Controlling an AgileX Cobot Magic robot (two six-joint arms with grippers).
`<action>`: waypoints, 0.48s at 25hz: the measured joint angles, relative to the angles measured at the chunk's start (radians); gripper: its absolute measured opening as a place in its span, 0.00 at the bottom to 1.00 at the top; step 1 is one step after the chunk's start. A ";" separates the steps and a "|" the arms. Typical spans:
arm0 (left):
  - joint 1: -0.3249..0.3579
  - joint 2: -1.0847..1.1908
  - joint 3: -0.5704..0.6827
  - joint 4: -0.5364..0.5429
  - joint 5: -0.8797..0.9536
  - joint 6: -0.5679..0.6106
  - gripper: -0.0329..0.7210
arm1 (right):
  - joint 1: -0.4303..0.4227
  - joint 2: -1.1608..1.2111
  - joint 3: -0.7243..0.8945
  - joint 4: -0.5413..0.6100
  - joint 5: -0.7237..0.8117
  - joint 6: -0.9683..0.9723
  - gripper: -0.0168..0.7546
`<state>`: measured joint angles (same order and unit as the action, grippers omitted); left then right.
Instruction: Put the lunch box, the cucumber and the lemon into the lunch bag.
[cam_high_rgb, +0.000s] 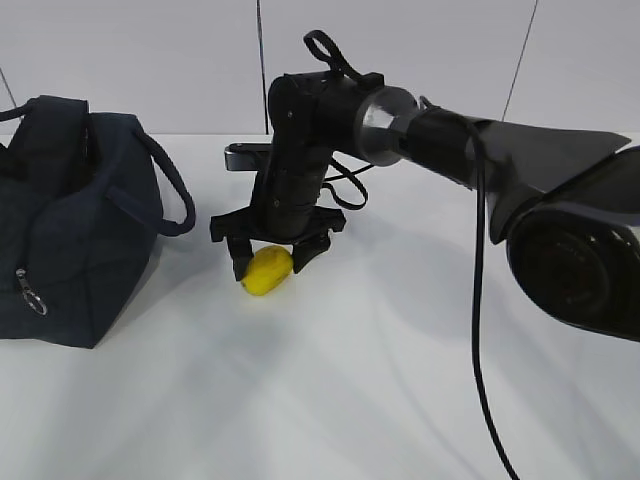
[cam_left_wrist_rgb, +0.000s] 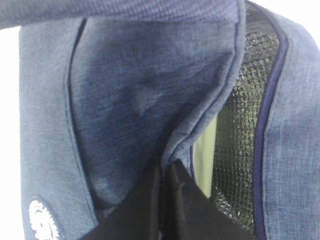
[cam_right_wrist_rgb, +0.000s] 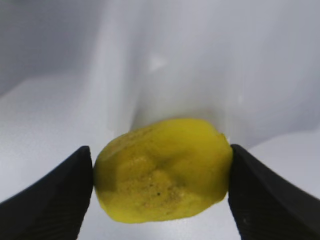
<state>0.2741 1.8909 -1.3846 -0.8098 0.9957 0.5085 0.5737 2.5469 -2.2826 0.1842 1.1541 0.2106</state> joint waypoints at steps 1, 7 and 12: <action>0.000 0.000 0.000 0.000 -0.001 0.000 0.03 | 0.000 0.000 0.000 0.000 0.000 0.000 0.79; 0.000 0.000 0.000 0.000 -0.002 0.000 0.03 | 0.000 0.000 0.000 0.000 0.018 0.000 0.75; 0.000 0.000 0.000 0.000 -0.002 -0.002 0.03 | 0.000 0.000 -0.007 0.004 0.053 -0.001 0.74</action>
<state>0.2741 1.8909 -1.3846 -0.8098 0.9935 0.5068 0.5737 2.5469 -2.2898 0.1884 1.2070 0.2100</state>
